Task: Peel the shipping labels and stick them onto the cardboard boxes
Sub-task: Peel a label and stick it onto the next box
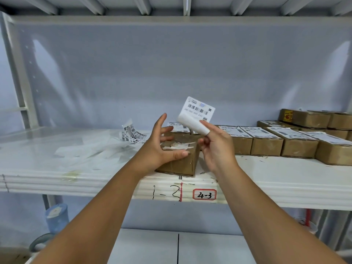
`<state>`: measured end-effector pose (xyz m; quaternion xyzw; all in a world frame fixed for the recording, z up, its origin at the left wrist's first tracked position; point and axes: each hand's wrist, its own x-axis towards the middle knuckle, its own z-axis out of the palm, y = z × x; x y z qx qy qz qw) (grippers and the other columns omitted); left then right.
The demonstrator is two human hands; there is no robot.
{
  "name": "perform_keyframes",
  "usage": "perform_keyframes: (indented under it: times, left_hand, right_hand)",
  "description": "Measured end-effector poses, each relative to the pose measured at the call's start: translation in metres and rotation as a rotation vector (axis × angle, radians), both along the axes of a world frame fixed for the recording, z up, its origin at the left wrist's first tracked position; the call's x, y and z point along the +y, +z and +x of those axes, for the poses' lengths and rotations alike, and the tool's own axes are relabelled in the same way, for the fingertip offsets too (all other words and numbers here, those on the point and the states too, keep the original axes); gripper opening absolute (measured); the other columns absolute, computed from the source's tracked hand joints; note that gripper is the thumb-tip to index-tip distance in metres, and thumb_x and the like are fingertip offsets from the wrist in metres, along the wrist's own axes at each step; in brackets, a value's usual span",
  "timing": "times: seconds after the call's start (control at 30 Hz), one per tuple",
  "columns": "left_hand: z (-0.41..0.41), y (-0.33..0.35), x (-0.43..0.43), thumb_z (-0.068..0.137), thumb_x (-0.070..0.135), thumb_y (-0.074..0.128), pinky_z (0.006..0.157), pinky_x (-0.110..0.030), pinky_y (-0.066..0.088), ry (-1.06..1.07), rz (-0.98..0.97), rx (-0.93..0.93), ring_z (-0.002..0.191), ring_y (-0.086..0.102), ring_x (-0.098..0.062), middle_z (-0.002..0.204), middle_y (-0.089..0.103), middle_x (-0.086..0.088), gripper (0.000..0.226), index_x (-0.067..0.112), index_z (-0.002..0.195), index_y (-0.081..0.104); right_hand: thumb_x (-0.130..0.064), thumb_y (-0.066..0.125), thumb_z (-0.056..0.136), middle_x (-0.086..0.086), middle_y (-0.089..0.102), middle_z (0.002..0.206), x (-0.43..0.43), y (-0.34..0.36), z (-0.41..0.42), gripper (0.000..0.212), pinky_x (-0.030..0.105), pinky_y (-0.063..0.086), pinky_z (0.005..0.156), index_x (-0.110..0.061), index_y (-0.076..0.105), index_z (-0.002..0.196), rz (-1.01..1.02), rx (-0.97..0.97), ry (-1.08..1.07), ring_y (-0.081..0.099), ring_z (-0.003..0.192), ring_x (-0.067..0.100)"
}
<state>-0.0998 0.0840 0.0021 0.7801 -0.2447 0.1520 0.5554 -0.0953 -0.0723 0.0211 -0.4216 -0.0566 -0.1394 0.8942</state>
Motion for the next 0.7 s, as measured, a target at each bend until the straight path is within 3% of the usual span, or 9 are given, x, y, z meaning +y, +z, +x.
perform_keyframes:
  times: [0.17, 0.27, 0.37, 0.5, 0.6, 0.7]
  left_hand:
    - [-0.0039, 0.0002, -0.0035, 0.05, 0.044, 0.08, 0.084, -0.013, 0.045, 0.107, 0.012, -0.091, 0.109, 0.05, 0.008, 0.137, 0.038, 0.016, 0.118, 0.045, 0.144, 0.01]
    - [-0.0035, -0.0013, -0.0045, 0.054, 0.039, 0.083, 0.08, -0.004, 0.043, 0.146, 0.024, -0.124, 0.105, 0.05, 0.01, 0.132, 0.041, 0.015, 0.111, 0.042, 0.144, 0.016]
    - [-0.0016, -0.0015, -0.0039, 0.054, 0.042, 0.082, 0.088, -0.012, 0.042, 0.162, 0.057, -0.137, 0.112, 0.051, 0.0, 0.133, 0.043, 0.013, 0.104, 0.041, 0.141, 0.025]
    - [-0.0033, 0.0017, -0.0018, 0.06, 0.035, 0.076, 0.076, -0.009, 0.048, 0.073, -0.101, -0.073, 0.108, 0.055, 0.001, 0.121, 0.049, 0.015, 0.082, 0.04, 0.132, 0.037]
    - [0.0011, 0.0003, 0.0009, 0.065, 0.037, 0.072, 0.078, -0.019, 0.052, 0.044, -0.166, -0.014, 0.107, 0.059, -0.01, 0.126, 0.051, -0.001, 0.058, 0.033, 0.119, 0.053]
    - [0.0042, -0.0007, 0.0025, 0.083, 0.022, 0.067, 0.069, -0.016, 0.049, 0.032, -0.214, 0.017, 0.096, 0.064, -0.013, 0.119, 0.059, -0.009, 0.023, 0.024, 0.105, 0.061]
  right_hand:
    - [0.009, 0.056, 0.086, 0.002, 0.069, 0.092, 0.0032, -0.0031, 0.0016, 0.024, 0.016, 0.055, 0.066, -0.01, 0.071, 0.091, -0.285, -0.036, -0.089, 0.065, 0.079, 0.012]
    - [0.007, 0.056, 0.086, 0.004, 0.07, 0.093, 0.0036, -0.0049, 0.0017, 0.026, 0.021, 0.056, 0.074, -0.013, 0.071, 0.084, -0.359, -0.018, -0.083, 0.066, 0.081, 0.013]
    - [0.004, 0.058, 0.087, 0.008, 0.071, 0.096, 0.0057, -0.007, 0.0034, 0.026, 0.035, 0.057, 0.082, -0.017, 0.072, 0.079, -0.446, 0.013, -0.056, 0.068, 0.085, 0.022]
    - [0.003, 0.059, 0.087, 0.008, 0.071, 0.097, 0.0059, -0.0078, 0.0053, 0.026, 0.039, 0.056, 0.086, -0.017, 0.073, 0.079, -0.462, 0.04, -0.06, 0.068, 0.09, 0.024]
    - [0.002, 0.059, 0.087, 0.004, 0.071, 0.093, 0.0054, -0.0082, 0.0042, 0.022, 0.028, 0.057, 0.077, -0.016, 0.072, 0.083, -0.482, 0.034, -0.051, 0.068, 0.084, 0.018]
    - [0.002, 0.06, 0.087, 0.003, 0.07, 0.091, 0.0052, -0.0088, 0.0054, 0.021, 0.02, 0.054, 0.073, -0.015, 0.072, 0.085, -0.503, 0.029, -0.08, 0.065, 0.079, 0.013]
